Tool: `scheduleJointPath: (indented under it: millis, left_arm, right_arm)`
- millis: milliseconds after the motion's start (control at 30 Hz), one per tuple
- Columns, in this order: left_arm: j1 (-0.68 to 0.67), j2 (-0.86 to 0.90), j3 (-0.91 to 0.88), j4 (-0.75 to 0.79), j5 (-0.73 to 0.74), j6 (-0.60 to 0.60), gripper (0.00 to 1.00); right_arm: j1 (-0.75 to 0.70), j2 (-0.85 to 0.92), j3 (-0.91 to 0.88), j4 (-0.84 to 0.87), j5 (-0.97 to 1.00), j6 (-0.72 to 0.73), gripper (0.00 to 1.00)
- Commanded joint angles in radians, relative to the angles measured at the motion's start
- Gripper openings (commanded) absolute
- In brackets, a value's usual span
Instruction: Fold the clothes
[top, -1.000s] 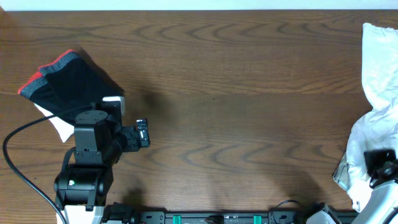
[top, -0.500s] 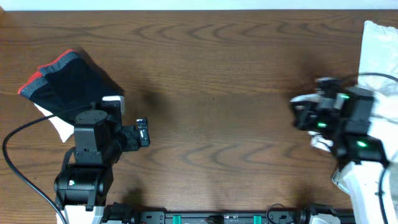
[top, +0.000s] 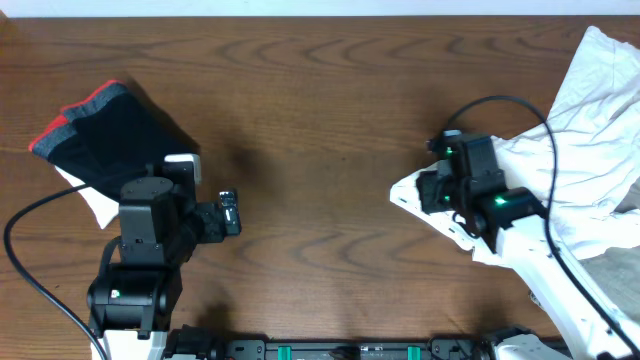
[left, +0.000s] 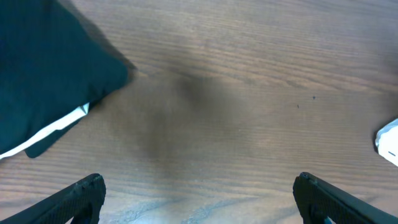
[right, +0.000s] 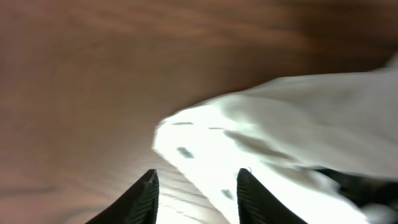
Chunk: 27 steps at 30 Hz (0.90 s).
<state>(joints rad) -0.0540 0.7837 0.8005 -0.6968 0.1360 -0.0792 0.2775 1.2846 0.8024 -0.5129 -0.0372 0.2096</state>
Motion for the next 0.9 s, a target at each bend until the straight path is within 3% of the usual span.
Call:
scheduleJointPath:
  millis: [0,67,267,533,733,867]
  left_arm:
    - [0.004,-0.001,0.021,0.026,0.014,-0.038,0.98]
    - [0.0,0.0,0.021,0.063,0.017,-0.089,0.98]
    - [-0.122,0.084,0.033,0.204,0.055,-0.096,0.98]
    - [-0.382,0.431,0.211,0.261,0.055,-0.051,0.98]
    - [-0.538,0.737,0.377,0.334,0.055,0.109,0.98]
    - [-0.604,0.881,0.391,0.497,0.062,0.151,0.98]
  right_arm:
    - [-0.065,-0.114,0.035,-0.022,0.169,0.067,0.44]
    - [-0.13,-0.189,0.037,-0.051,0.195,0.093,0.5]
    - [-0.396,-0.332,0.037,-0.215,0.195,0.168,0.68]
    - [-0.727,-0.332,0.036,-0.433,0.144,0.205,0.96]
    - [-0.827,-0.329,0.036,-0.453,0.085,0.2,0.96]
    - [-0.834,-0.329,0.036,-0.468,0.085,0.193,0.96]
